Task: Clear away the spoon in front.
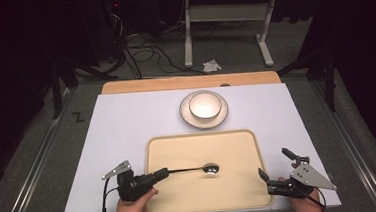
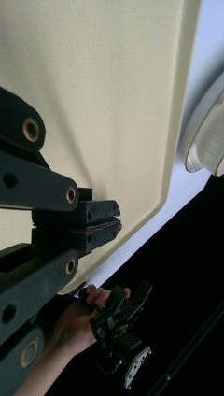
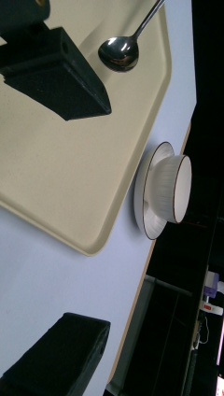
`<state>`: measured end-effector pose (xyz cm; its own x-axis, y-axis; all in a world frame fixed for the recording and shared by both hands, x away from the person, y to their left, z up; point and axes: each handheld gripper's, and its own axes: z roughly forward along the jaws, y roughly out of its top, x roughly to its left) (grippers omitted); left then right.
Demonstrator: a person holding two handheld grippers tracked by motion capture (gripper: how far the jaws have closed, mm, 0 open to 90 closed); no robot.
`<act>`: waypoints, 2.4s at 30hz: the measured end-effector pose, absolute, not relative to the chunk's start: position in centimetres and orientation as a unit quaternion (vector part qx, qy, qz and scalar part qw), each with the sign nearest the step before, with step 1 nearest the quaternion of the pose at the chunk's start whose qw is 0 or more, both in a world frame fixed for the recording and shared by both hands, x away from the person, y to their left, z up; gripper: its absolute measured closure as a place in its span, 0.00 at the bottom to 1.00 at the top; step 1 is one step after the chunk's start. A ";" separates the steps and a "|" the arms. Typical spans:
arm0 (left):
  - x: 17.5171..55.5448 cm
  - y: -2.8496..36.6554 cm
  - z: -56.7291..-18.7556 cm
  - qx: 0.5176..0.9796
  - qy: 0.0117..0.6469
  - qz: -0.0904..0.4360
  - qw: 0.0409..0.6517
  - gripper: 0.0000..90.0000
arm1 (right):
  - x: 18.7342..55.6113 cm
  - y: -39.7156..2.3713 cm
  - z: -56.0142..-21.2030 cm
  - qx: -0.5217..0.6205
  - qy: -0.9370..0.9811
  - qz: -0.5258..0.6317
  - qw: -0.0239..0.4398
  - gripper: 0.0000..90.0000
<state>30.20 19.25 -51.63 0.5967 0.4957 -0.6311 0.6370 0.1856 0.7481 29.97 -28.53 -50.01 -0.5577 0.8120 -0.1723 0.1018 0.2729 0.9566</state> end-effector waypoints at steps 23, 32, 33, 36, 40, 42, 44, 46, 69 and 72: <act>31.3 20.2 -53.3 0.614 0.509 -0.084 0.598 0.93 | 29.9 -28.4 -50.0 0.323 0.720 0.507 0.346 0.02; 31.3 20.3 -53.0 0.632 0.511 -0.061 0.580 0.81 | 29.9 -28.4 -50.0 0.321 0.719 0.509 0.347 0.02; 31.2 20.3 -52.8 0.633 0.511 -0.055 0.579 0.78 | 29.9 -28.4 -50.0 0.322 0.719 0.509 0.347 0.02; 31.1 20.2 -52.6 0.641 0.508 -0.045 0.574 0.75 | 29.9 -28.4 -50.0 0.322 0.719 0.511 0.345 0.02; 31.0 20.2 -52.6 0.645 0.509 -0.038 0.569 0.74 | 29.9 -28.4 -50.0 0.321 0.719 0.509 0.347 0.02; 31.0 20.1 -52.5 0.646 0.510 -0.032 0.567 0.72 | 29.9 -28.4 -50.0 0.322 0.719 0.511 0.344 0.02; 31.0 20.1 -52.5 0.648 0.509 -0.030 0.566 0.71 | 29.9 -28.4 -50.0 0.322 0.719 0.511 0.344 0.02; 31.0 20.2 -52.4 0.648 0.509 -0.026 0.567 0.71 | 29.9 -28.4 -50.0 0.322 0.719 0.511 0.345 0.02; 31.1 17.0 -51.5 0.802 0.452 0.141 0.365 1.00 | 29.9 -28.3 -50.0 0.313 0.722 0.512 0.344 0.02; 31.0 16.7 -51.5 0.809 0.447 0.146 0.351 1.00 | 29.9 -28.3 -50.0 0.313 0.722 0.512 0.343 0.02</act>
<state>31.05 16.72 -51.53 0.5569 0.8269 -0.0780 0.6217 -0.3528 0.6993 29.90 -28.31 -49.97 -0.5679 0.8042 -0.1754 0.1013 0.2797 0.9547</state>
